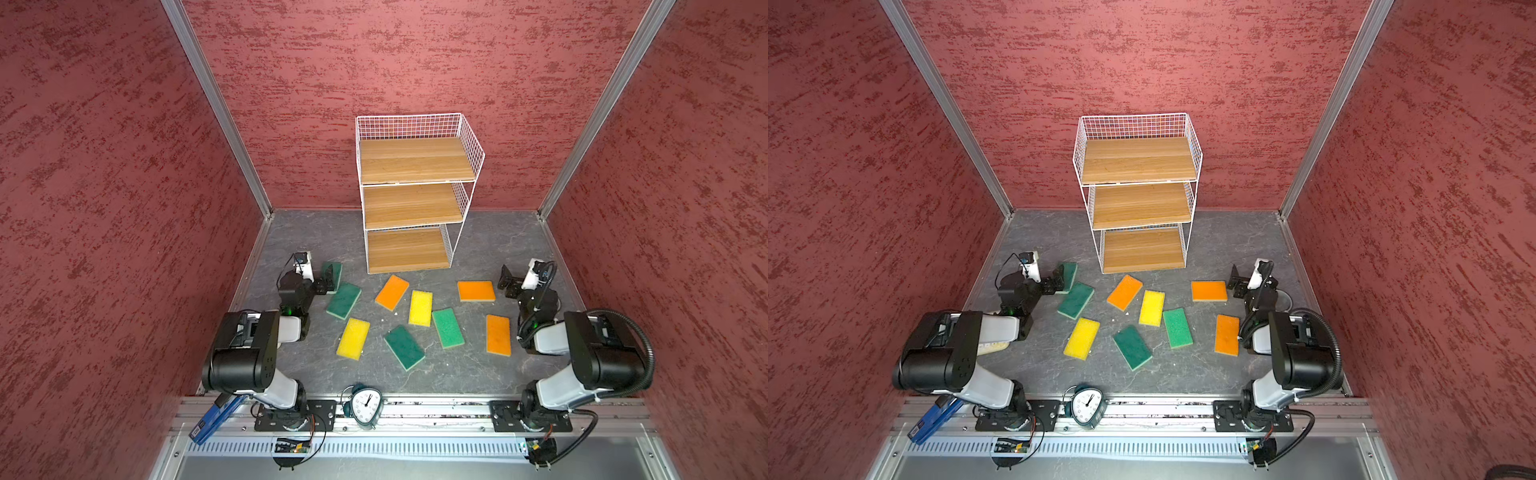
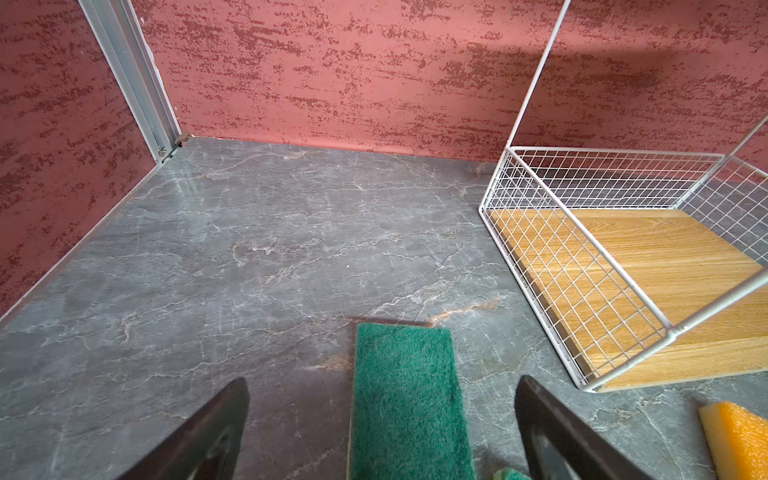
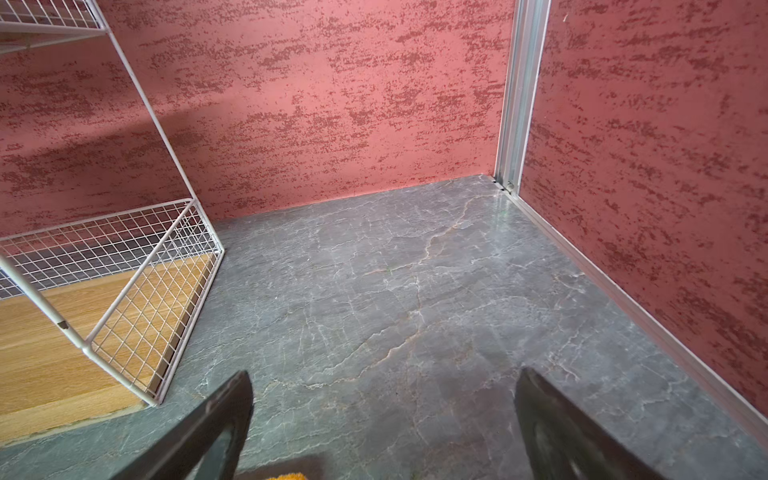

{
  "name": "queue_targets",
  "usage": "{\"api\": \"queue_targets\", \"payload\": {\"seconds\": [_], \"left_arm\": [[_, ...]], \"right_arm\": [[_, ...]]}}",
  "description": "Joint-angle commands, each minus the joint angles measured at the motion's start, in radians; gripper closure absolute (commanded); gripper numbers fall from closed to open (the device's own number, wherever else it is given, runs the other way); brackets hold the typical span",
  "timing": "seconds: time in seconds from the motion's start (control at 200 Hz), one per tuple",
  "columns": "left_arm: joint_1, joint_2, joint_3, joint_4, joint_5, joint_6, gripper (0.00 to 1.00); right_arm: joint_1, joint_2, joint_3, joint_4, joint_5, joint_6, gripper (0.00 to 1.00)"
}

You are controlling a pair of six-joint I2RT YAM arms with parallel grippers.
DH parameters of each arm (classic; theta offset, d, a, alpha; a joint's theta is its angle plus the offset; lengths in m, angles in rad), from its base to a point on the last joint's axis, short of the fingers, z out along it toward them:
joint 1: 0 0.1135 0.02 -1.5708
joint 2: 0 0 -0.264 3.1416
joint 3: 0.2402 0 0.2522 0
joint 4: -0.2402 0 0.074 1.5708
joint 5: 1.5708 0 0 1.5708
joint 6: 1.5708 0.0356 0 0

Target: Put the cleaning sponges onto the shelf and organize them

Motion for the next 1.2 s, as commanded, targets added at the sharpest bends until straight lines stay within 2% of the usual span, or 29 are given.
{"api": "queue_targets", "payload": {"seconds": [0.0, 1.192], "left_arm": [[0.007, 0.001, 0.009, 0.006, 0.007, 0.013, 0.01], [0.014, 0.001, 0.008, 0.005, 0.017, 0.009, 0.01]], "right_arm": [[0.005, -0.007, -0.008, 0.039, 0.021, -0.011, 0.01], [0.005, -0.007, -0.004, 0.033, 0.021, -0.011, 0.01]]}}
